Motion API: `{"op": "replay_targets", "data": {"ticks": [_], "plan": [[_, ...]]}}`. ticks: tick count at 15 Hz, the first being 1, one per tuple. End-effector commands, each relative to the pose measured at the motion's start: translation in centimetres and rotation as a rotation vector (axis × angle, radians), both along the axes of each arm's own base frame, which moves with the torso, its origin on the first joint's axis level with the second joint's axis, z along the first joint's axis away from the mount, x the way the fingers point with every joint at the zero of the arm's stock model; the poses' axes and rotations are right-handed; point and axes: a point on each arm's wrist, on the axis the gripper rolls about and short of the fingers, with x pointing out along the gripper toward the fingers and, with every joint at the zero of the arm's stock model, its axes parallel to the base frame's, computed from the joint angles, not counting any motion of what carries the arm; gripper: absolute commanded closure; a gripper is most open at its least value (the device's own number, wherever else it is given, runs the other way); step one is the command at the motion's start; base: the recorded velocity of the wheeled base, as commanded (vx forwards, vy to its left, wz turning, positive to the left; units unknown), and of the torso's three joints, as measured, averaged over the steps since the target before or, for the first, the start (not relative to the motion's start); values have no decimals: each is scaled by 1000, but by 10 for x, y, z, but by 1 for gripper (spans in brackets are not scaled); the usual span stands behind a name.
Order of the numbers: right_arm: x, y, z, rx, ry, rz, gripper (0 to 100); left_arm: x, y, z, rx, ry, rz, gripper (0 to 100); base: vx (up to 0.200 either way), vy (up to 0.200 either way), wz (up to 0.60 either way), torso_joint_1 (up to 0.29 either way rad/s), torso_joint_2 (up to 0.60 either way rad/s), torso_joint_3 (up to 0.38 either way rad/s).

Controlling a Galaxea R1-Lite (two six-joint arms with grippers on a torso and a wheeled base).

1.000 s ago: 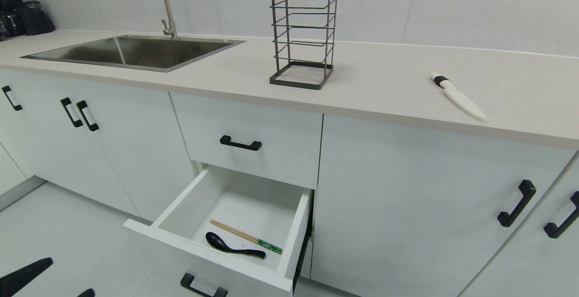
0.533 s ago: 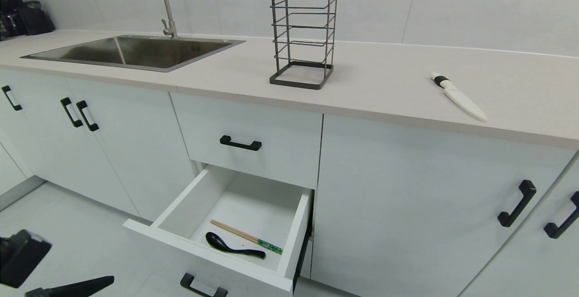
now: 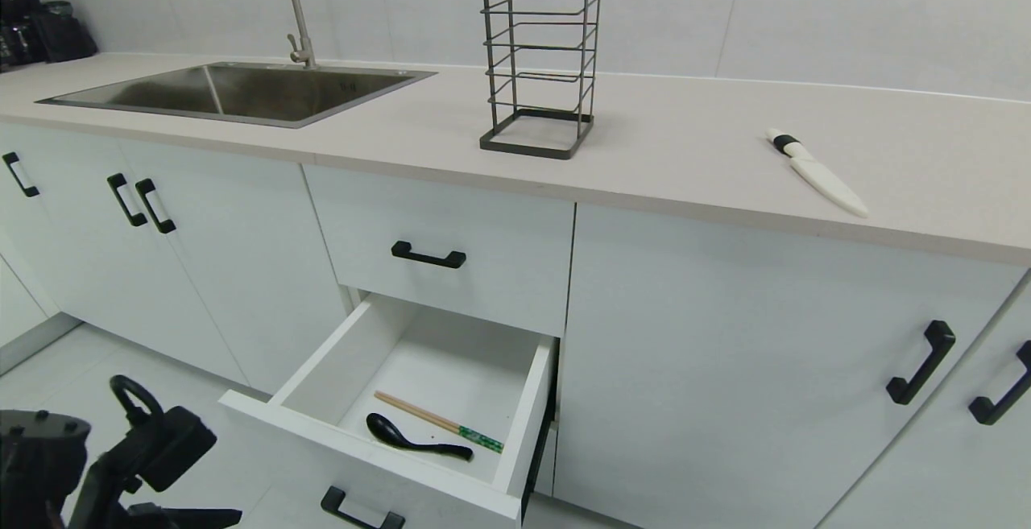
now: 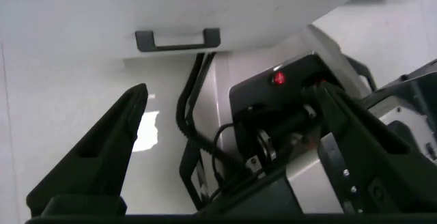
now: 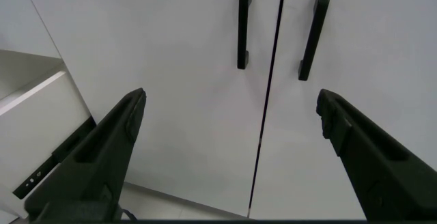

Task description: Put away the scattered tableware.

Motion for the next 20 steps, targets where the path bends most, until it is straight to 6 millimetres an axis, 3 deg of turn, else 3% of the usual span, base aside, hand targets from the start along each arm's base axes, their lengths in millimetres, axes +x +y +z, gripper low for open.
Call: {"op": "replay_targets", "data": {"ticks": [1,7,9,20], "plan": [[0,0,0,0,5,0,0,20,-3,-16,52,91,20,0,0,0,0,0,0,0],[0,0,0,0,5,0,0,62,-12,-40,102,58,51,0,0,0,0,0,0,0],[0,0,0,0,5,-1,0,68,-14,-44,103,39,51,0,0,0,0,0,0,0],[0,0,0,0,5,0,0,101,-22,-41,81,-104,32,0,0,0,0,0,0,0]]}}
